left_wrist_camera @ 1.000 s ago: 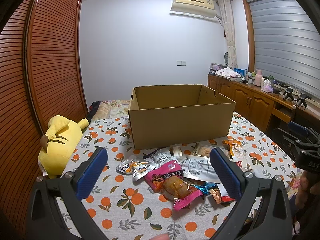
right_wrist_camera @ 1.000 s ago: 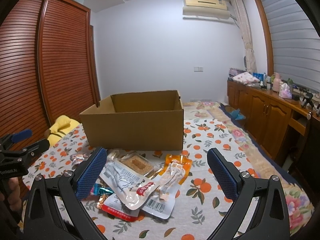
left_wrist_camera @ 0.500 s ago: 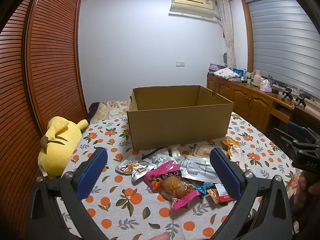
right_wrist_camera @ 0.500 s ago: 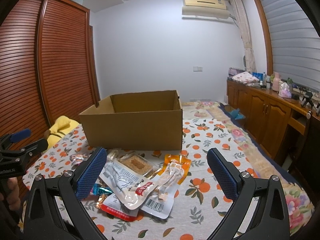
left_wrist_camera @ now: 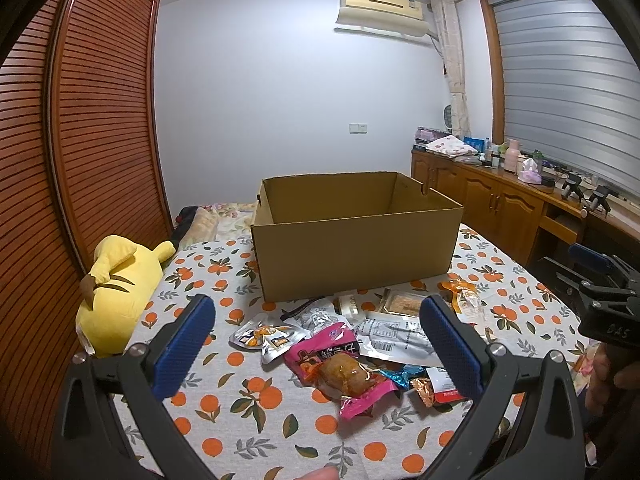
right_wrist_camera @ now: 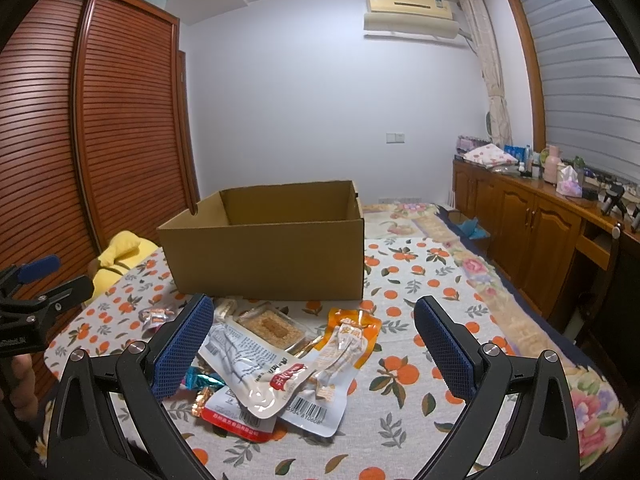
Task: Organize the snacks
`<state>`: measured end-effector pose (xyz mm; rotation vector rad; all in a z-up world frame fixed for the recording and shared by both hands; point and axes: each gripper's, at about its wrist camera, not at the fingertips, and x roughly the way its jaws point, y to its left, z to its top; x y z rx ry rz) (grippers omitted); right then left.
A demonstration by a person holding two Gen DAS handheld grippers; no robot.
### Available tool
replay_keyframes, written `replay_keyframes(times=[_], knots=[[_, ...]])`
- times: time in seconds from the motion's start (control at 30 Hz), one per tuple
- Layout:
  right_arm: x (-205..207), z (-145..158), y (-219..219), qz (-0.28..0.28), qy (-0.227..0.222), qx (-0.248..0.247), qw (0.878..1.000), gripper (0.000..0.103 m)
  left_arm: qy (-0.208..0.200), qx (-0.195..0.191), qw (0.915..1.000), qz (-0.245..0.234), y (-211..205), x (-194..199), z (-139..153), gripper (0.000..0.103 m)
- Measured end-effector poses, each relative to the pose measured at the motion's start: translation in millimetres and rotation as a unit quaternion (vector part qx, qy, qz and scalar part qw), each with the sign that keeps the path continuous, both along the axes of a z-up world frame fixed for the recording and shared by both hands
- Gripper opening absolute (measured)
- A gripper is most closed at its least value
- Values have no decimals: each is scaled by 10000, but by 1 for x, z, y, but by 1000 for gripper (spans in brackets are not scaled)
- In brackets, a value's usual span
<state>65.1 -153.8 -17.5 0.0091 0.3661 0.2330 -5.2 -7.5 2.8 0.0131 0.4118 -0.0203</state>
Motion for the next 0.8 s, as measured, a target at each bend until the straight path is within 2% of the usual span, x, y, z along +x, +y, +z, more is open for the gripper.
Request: replay_keyframes(times=[0.5,0.8], knots=[[-1,0,1,-14,6,-44,10000,102,33,-9,10000,-64,-6,-5,7,103],[9,-15,3,-33,267,-157,9995,102,331,-74,9994,-91,3,6,-11,103]])
